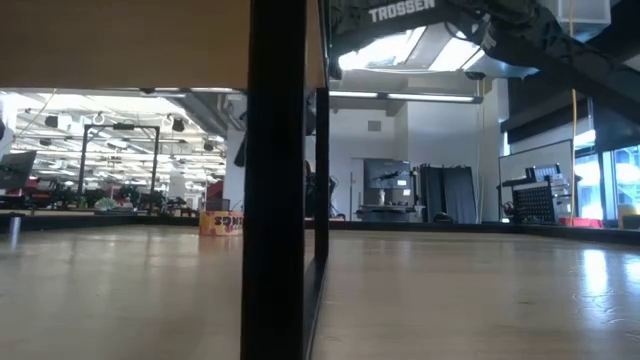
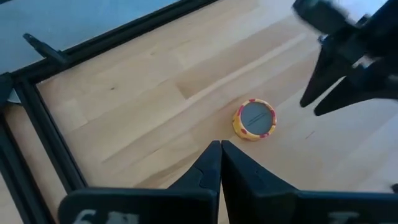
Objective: Pick and place cans onto a shelf
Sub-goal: Put the canned pineapple rings on the shelf
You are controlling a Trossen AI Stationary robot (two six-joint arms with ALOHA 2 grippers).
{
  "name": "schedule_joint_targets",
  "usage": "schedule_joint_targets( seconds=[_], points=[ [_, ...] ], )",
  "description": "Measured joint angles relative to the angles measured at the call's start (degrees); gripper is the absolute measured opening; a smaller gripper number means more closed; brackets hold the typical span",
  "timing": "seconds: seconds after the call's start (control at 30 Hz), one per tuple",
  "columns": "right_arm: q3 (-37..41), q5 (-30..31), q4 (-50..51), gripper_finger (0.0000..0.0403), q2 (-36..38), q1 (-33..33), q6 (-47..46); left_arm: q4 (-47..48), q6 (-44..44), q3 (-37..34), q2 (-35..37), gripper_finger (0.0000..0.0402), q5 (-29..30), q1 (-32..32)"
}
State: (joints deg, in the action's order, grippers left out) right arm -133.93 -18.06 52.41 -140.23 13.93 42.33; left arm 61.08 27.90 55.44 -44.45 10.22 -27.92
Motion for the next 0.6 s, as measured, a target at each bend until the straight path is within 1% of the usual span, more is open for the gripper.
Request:
schedule_joint_targets(
  seconds=[0.07,0.3,0.43,0.5,0.6],
  points=[
    [0.0,-0.1,-0.6,0.0099,-1.0,0.0,0.6,0.0,0.0,0.0,0.2,0.0003,0.1,0.0],
    [0.0,-0.6,-0.4,0.0092,-4.1,-1.0,8.1,-0.1,0.0,0.0,0.7,0.0005,1.1,0.0],
    [0.1,2.8,-0.9,0.0091,-5.9,-1.6,11.8,0.0,0.0,0.0,0.7,0.0001,1.1,0.0],
    [0.1,4.5,-2.0,0.0091,-6.5,-1.5,12.2,-0.1,0.0,0.0,0.7,0.0002,1.1,0.0],
    [0.1,5.0,-2.6,0.0091,-6.9,-1.4,12.2,-0.1,0.0,0.0,0.7,0.0006,1.1,0.0]
  ],
)
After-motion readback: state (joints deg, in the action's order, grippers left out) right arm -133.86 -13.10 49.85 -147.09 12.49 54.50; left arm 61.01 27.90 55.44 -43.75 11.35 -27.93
